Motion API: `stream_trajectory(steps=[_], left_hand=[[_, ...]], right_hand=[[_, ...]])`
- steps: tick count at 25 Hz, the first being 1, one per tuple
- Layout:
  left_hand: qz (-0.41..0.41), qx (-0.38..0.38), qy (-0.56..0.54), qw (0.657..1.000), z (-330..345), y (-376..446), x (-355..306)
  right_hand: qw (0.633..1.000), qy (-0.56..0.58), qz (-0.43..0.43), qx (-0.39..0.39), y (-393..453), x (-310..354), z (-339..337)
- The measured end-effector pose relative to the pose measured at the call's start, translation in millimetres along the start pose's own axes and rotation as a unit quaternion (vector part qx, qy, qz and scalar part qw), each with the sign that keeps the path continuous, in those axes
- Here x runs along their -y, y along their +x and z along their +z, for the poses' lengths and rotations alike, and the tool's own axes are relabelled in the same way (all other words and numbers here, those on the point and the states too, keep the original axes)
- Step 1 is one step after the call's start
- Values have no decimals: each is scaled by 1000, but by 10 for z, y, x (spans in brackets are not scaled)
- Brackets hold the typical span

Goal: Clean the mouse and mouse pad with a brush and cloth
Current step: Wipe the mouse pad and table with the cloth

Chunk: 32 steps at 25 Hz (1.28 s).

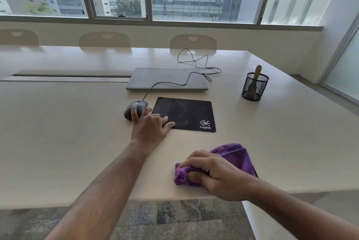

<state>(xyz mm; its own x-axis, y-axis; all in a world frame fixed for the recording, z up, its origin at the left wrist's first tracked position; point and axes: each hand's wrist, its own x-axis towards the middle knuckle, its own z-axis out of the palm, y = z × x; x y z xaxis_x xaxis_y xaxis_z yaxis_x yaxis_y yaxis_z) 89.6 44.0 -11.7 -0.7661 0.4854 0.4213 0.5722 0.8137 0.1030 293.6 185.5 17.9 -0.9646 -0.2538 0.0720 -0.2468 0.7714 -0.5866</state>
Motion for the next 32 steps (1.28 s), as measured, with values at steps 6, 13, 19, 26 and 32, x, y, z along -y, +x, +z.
stream_trajectory(steps=[6, 13, 19, 26, 32], left_hand=[[50, -57, -4, 997, 40, -78, -33], [67, -42, -4, 997, 43, -90, -40], [79, -40, -9, 996, 45, -98, -28], [85, -40, -33, 995, 36, -93, -28], [73, -16, -11, 997, 89, -13, -20]], right_hand=[[999, 24, -23, -7, -316, 154, 143], [997, -19, -68, -13, -539, 261, 319], [986, 157, -16, 46, -632, 283, 416], [703, 689, 130, -120, -530, 268, -88], [616, 691, 246, -286, -339, 48, -696]])
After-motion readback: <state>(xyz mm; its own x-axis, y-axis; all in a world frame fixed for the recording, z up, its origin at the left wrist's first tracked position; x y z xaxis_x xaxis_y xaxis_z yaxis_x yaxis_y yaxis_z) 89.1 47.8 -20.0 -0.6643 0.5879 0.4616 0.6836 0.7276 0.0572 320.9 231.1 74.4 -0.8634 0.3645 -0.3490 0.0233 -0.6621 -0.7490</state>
